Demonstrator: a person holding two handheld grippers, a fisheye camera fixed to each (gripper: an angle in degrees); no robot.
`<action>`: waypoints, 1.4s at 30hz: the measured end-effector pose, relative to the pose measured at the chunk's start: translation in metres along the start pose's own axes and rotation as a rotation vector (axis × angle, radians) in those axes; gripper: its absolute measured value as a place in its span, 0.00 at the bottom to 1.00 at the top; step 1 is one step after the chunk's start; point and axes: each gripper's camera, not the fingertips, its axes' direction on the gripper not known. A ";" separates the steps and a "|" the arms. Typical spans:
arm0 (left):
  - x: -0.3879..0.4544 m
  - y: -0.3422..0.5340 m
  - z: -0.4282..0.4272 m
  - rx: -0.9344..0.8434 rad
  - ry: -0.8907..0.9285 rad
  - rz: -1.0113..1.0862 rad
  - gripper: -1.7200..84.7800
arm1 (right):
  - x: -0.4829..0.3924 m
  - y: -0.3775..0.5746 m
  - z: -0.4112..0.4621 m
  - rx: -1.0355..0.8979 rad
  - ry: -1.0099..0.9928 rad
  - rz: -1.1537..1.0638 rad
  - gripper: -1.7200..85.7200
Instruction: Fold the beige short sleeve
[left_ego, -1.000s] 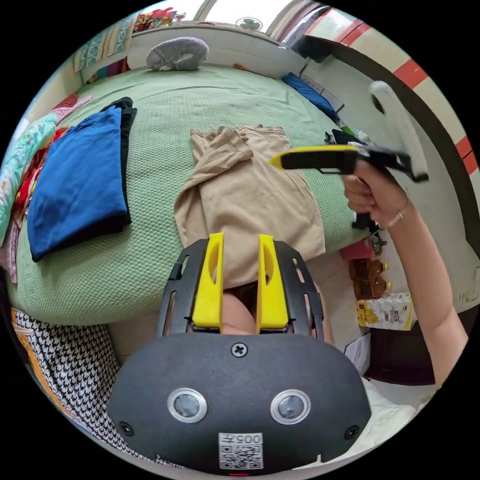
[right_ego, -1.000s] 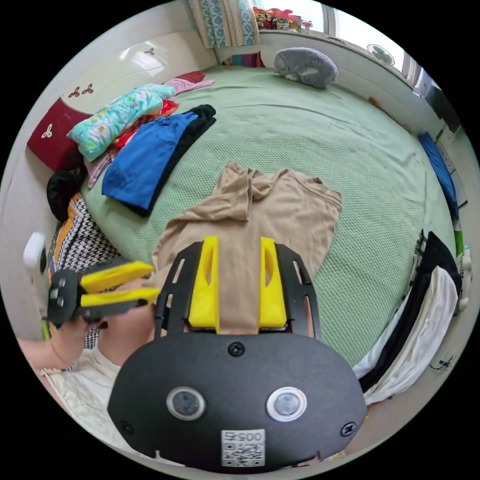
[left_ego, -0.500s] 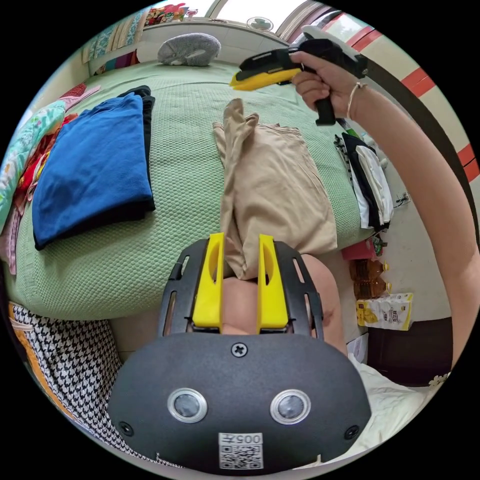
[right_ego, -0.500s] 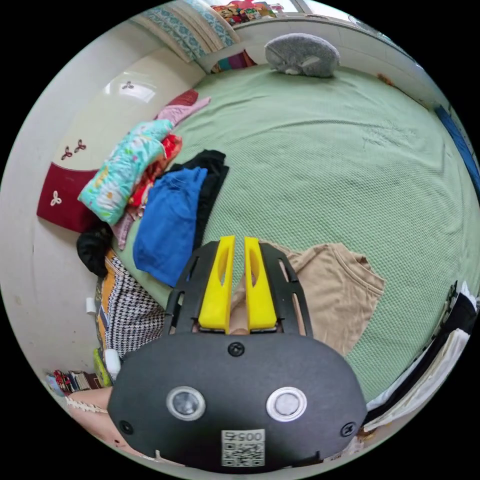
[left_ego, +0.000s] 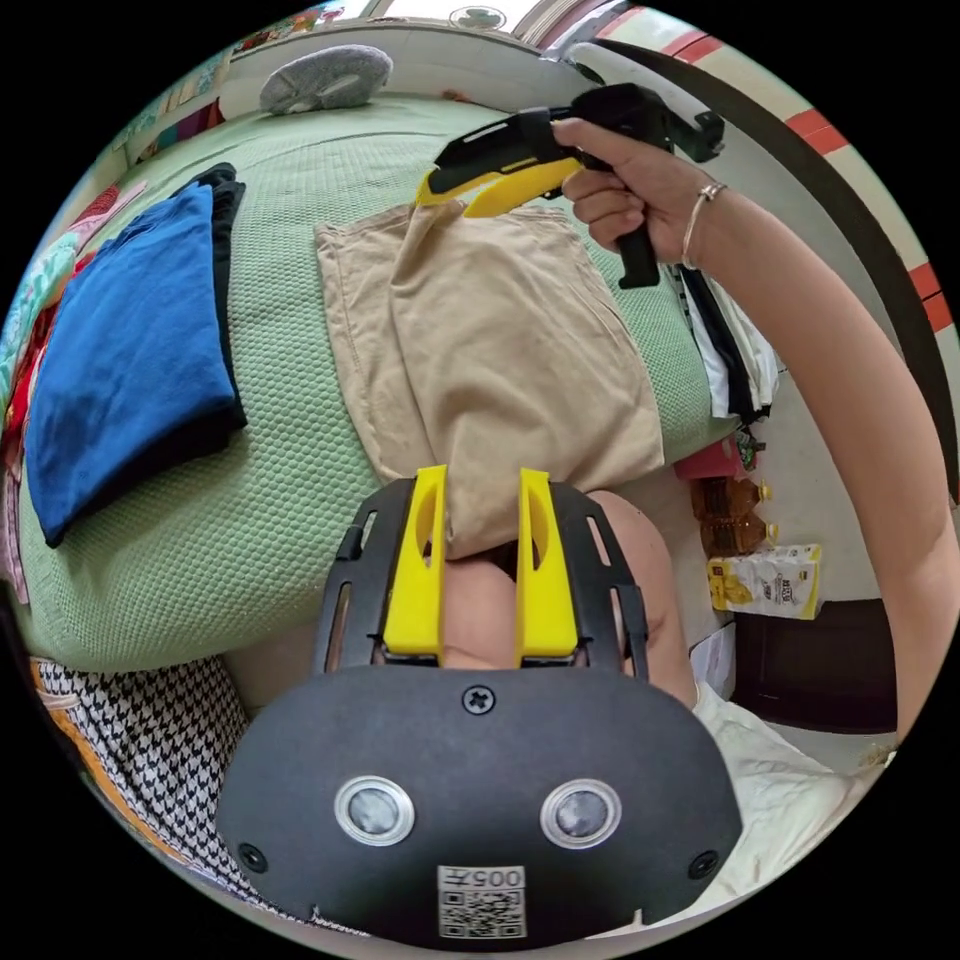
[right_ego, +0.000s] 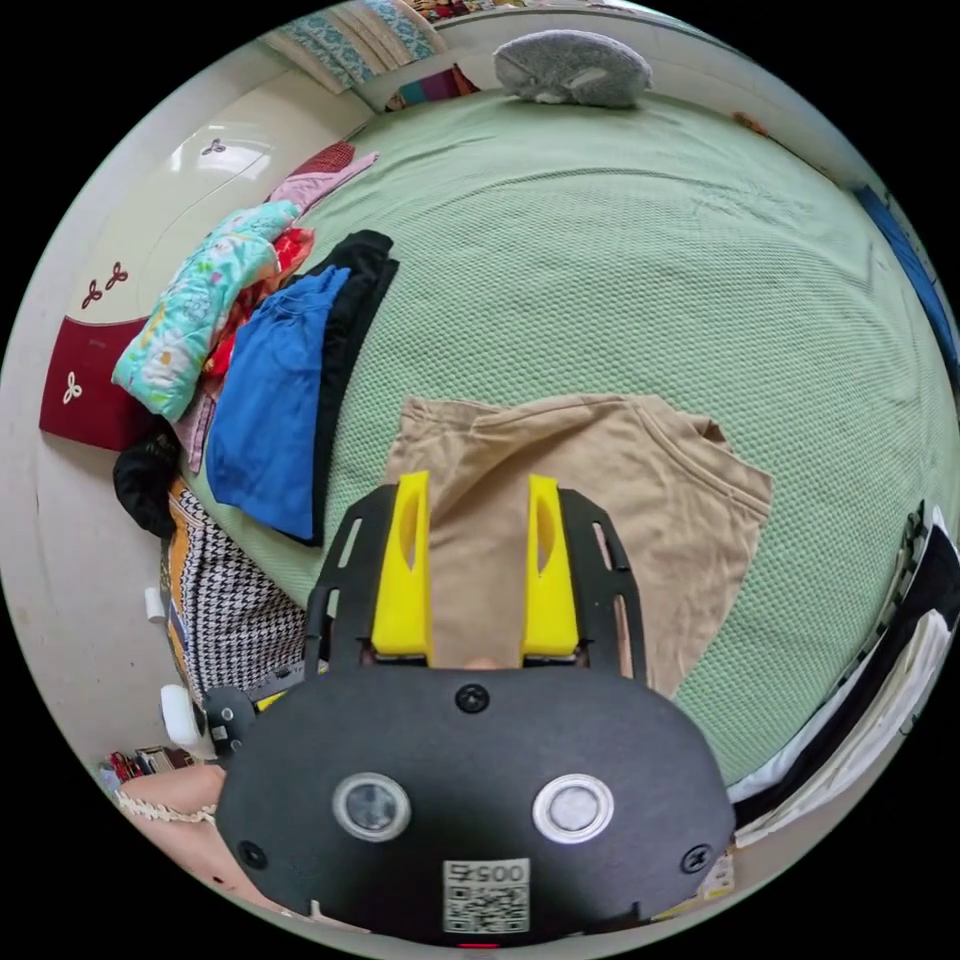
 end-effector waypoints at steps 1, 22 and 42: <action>-0.002 -0.003 0.005 -0.024 0.005 -0.009 0.15 | -0.001 -0.006 0.008 -0.016 0.026 0.013 0.15; -0.043 -0.006 0.019 -0.024 -0.028 -0.129 0.10 | -0.035 -0.022 0.003 0.072 0.020 -0.108 0.16; -0.044 -0.059 0.062 -0.085 0.063 -0.124 0.07 | 0.054 0.027 -0.017 0.054 0.442 0.020 0.05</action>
